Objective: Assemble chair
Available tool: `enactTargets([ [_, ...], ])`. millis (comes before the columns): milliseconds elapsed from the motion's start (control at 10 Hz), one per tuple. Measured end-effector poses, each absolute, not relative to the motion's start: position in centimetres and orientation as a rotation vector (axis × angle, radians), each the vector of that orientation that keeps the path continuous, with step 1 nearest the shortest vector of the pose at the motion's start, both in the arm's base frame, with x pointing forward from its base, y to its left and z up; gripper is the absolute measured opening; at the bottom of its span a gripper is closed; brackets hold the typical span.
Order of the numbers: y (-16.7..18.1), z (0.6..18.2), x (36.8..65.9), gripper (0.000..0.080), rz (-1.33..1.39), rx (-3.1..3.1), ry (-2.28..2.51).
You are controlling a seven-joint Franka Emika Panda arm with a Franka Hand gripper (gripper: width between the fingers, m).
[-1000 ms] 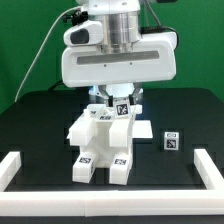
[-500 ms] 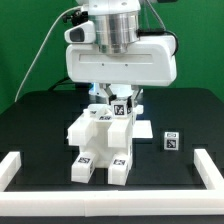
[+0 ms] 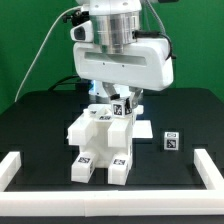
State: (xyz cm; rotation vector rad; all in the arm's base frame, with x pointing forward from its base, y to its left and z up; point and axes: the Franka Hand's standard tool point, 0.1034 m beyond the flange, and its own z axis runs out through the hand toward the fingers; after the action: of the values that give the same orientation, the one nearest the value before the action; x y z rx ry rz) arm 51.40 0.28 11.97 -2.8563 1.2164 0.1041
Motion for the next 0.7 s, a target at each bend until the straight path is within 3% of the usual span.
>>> enactTargets([
  [400, 0.46, 11.96, 51.40, 0.0284, 0.112, -2.695, 1.551],
  [600, 0.47, 11.97, 51.41, 0.0285, 0.110, -2.747, 1.450],
  [700, 0.46, 12.01, 51.46, 0.0491, 0.107, -2.805, 1.328],
])
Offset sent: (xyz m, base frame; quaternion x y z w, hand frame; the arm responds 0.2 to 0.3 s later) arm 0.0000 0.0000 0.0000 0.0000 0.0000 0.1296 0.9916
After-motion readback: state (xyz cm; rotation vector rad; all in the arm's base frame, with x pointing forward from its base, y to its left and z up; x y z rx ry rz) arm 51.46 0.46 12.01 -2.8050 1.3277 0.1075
